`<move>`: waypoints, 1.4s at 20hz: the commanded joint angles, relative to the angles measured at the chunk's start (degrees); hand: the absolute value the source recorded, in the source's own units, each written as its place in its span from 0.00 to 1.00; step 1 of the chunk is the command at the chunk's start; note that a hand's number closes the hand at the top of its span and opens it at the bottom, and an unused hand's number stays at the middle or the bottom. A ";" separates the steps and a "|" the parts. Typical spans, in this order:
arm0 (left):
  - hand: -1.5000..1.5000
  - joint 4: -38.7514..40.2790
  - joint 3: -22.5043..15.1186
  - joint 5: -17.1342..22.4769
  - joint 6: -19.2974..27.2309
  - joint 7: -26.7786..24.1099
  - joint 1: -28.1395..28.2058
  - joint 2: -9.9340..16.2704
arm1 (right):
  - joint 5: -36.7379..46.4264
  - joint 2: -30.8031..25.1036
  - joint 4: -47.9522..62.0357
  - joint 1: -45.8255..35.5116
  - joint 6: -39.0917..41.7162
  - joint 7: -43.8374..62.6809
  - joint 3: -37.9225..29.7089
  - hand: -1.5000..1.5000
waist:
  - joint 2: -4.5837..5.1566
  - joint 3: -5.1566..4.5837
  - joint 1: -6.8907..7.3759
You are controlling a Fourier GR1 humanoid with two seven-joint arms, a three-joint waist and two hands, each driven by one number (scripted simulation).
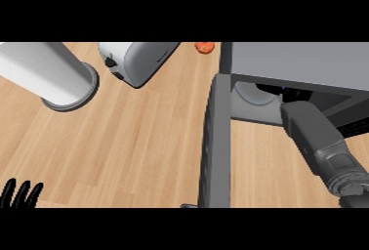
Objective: Pick up the milk, place it into the microwave and close the microwave
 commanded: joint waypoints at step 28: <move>0.00 2.87 0.44 -2.17 0.39 -0.57 -4.17 0.39 | 6.67 8.20 -0.88 -1.43 12.34 4.91 5.34 0.00 | -0.90 0.56 -0.77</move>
